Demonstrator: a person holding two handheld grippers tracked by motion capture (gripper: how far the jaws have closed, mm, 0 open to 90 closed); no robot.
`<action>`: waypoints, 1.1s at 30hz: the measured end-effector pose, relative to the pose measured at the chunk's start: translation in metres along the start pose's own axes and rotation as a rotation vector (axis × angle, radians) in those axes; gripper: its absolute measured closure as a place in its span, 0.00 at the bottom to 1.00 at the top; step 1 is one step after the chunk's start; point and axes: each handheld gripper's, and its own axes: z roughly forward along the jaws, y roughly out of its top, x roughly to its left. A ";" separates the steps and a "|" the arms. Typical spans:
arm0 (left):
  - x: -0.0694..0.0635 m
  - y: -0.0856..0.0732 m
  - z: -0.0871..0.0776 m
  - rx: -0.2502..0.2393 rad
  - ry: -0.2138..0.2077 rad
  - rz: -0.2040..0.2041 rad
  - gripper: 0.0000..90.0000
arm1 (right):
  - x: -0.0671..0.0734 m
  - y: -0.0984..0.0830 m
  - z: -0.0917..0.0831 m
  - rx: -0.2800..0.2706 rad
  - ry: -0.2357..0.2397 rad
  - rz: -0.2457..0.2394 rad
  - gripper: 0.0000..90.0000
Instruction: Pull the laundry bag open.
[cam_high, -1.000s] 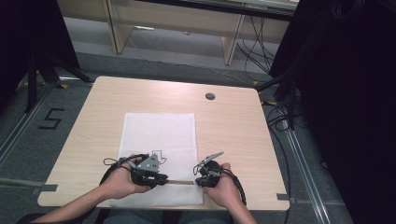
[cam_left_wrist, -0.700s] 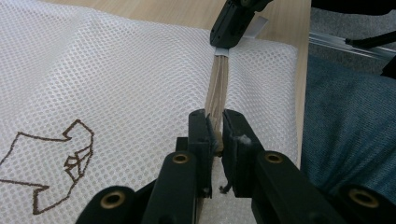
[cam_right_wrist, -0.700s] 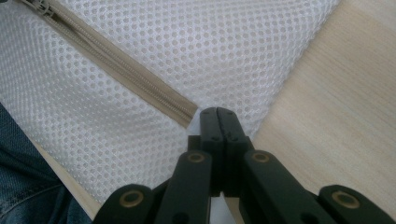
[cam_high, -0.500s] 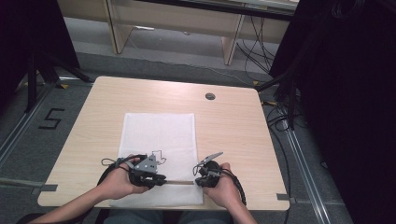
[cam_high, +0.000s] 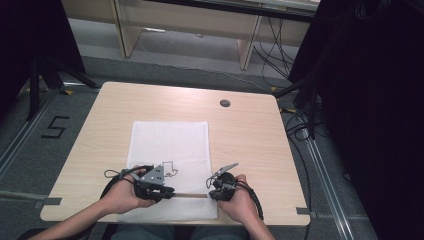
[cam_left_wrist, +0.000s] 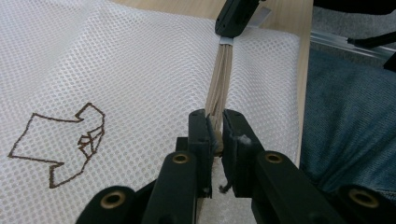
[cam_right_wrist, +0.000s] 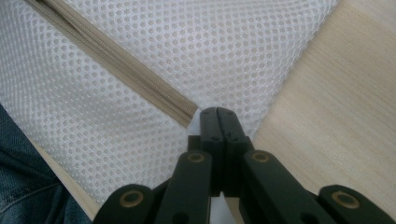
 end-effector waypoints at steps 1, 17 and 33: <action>0.001 0.000 -0.001 -0.001 -0.003 0.006 0.91 | 0.000 0.000 0.000 0.000 0.000 -0.001 1.00; 0.004 -0.013 -0.015 -0.005 0.011 -0.008 0.91 | -0.001 0.000 0.000 -0.001 0.006 0.001 1.00; 0.007 -0.025 -0.026 -0.002 0.029 -0.049 0.91 | -0.001 0.000 0.000 0.000 0.008 0.002 1.00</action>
